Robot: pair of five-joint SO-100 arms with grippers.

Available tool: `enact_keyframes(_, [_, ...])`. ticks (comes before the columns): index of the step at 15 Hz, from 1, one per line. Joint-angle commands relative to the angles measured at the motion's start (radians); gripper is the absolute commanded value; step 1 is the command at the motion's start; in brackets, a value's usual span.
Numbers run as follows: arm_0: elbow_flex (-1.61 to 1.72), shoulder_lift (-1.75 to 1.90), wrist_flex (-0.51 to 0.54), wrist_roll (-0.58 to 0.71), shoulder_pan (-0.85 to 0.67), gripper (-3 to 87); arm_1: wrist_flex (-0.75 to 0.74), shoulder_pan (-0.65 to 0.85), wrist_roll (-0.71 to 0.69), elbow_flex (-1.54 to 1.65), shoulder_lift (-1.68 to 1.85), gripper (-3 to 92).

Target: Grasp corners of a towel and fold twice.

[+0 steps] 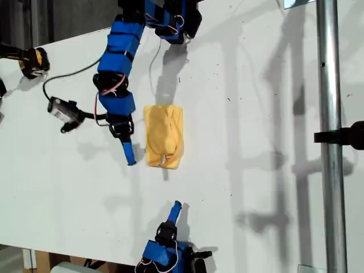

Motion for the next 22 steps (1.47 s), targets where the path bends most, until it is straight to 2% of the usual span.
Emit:
enact_keyframes(1, [-0.014, 0.005, -0.032, 0.003, -0.028, 10.4, 0.135, 0.117, 0.052, 0.327, 0.520, 17.9])
enact_keyframes(2, [-0.005, 0.005, -0.040, 0.006, -0.028, 10.4, 0.212, 0.150, 0.084, 0.483, 0.692, 4.4])
enact_keyframes(4, [0.011, 0.005, -0.063, 0.018, -0.038, 10.4, 0.314, 0.149, 0.161, 0.733, 0.905, 1.2])
enact_keyframes(7, [0.023, 0.005, -0.067, 0.031, -0.051, 10.4, 0.328, 0.104, 0.268, 1.132, 1.124, -0.1])
enact_keyframes(9, [0.055, 0.005, -0.067, 0.026, -0.052, 10.8, 0.350, 0.089, 0.359, 1.397, 1.350, -0.1])
enact_keyframes(12, [0.135, 0.005, -0.055, -0.029, -0.063, 11.7, 0.569, 0.098, 0.489, 1.629, 1.692, -0.1])
enact_keyframes(13, [0.150, 0.005, -0.020, -0.075, -0.067, 12.3, 0.565, 0.071, 0.588, 1.652, 1.671, 1.9])
enact_keyframes(14, [0.150, 0.006, 0.046, -0.126, -0.077, 12.6, 0.551, 0.037, 0.669, 1.675, 1.684, 12.0])
enact_keyframes(15, [0.152, 0.006, 0.080, -0.167, -0.077, 13.1, 0.548, 0.000, 0.680, 1.681, 1.684, 14.4])
enact_keyframes(16, [0.152, 0.006, 0.140, -0.268, -0.072, 13.7, 0.554, -0.026, 0.664, 1.675, 1.684, 14.4])
enact_keyframes(17, [0.152, 0.005, 0.163, -0.207, -0.069, 14.2, 0.563, -0.031, 0.618, 1.674, 1.684, 14.4])
enact_keyframes(18, [0.152, 0.005, 0.163, -0.015, -0.069, 14.0, 0.571, -0.032, 0.558, 1.674, 1.684, 14.4])
enact_keyframes(19, [0.152, 0.005, 0.163, 0.084, -0.069, 13.9, 0.571, -0.034, 0.558, 1.675, 1.684, 14.4])
enact_keyframes(20, [0.152, 0.005, 0.163, 0.255, -0.069, 13.7, 0.571, -0.034, 0.558, 1.675, 1.684, 14.4])
enact_keyframes(21, [0.152, 0.005, 0.158, 0.334, -0.071, 13.1, 0.571, -0.034, 0.558, 1.675, 1.684, 14.4])
enact_keyframes(22, [0.152, 0.005, 0.160, 0.324, -0.072, 12.5, 0.571, -0.034, 0.558, 1.675, 1.684, 14.4])
